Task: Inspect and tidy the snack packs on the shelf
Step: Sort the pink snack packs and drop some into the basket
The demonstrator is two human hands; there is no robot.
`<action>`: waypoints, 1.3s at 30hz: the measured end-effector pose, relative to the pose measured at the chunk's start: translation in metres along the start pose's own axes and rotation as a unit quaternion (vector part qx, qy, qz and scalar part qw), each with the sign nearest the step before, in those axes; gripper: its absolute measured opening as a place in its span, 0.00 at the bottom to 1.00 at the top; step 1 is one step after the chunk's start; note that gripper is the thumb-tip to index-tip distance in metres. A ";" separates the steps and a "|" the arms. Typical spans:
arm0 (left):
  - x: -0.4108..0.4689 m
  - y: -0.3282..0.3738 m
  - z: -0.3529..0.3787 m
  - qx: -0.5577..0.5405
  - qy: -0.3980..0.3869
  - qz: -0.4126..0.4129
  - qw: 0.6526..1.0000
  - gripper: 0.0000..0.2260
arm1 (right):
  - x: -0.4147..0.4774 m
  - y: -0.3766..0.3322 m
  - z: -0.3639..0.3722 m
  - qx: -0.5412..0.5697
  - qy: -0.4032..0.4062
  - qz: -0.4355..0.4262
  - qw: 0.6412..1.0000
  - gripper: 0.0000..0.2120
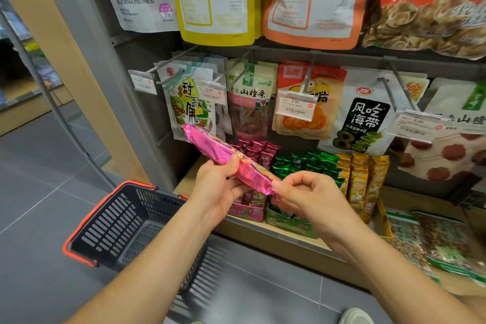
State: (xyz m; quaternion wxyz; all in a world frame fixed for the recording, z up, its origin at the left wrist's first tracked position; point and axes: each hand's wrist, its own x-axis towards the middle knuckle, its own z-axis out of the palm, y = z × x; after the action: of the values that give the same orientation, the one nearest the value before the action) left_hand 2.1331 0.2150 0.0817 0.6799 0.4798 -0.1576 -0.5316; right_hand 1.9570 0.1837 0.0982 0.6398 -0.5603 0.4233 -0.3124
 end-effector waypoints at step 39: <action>0.012 0.066 -0.030 0.360 0.095 0.403 0.836 0.14 | 0.038 0.033 -0.010 -0.638 0.008 -0.139 0.757 0.18</action>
State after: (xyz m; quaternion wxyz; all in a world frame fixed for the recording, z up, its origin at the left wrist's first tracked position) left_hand 2.1967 0.2169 0.1174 0.6253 0.6328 -0.4516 -0.0680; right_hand 1.9623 0.1521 0.0588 0.0800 -0.8888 0.4472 -0.0603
